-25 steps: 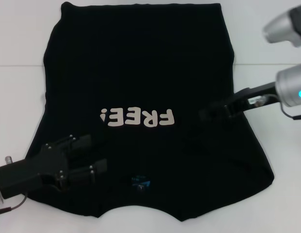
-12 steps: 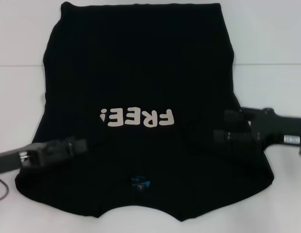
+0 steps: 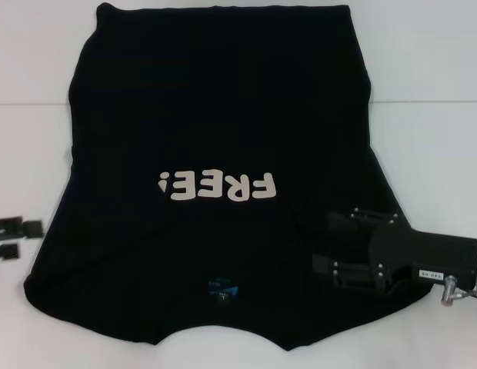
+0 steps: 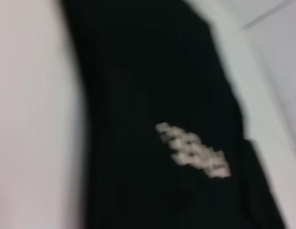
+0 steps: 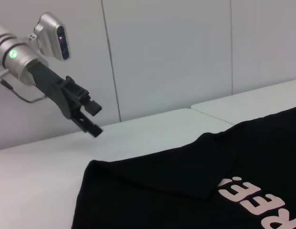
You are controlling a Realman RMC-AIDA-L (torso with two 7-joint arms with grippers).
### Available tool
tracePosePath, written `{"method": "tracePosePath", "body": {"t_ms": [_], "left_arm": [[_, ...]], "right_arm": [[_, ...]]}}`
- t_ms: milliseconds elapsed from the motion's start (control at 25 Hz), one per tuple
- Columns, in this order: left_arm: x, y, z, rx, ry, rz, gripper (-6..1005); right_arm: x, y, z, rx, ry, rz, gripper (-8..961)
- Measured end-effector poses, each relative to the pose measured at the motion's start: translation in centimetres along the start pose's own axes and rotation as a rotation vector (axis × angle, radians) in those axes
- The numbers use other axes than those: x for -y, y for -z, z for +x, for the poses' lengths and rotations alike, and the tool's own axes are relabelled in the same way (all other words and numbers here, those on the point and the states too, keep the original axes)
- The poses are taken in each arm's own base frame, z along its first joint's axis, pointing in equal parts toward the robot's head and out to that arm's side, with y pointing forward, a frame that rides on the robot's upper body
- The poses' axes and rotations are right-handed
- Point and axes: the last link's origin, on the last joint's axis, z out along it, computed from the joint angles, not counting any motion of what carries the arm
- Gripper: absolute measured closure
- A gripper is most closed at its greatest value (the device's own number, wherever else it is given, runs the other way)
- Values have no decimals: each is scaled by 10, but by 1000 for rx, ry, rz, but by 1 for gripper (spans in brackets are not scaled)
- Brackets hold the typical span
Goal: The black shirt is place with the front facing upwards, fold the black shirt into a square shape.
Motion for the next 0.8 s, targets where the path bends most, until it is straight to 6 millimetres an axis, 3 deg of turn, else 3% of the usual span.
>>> {"method": "tracePosePath", "body": {"t_ms": [200,800], "left_arm": [[11,10,2,58,111,111,139],[22,-15,-7,136,207,155,138]], "right_arm": [[-1,-3,4,-9,23,8,154],[-2,-7,9,-17,19,11,154]]}}
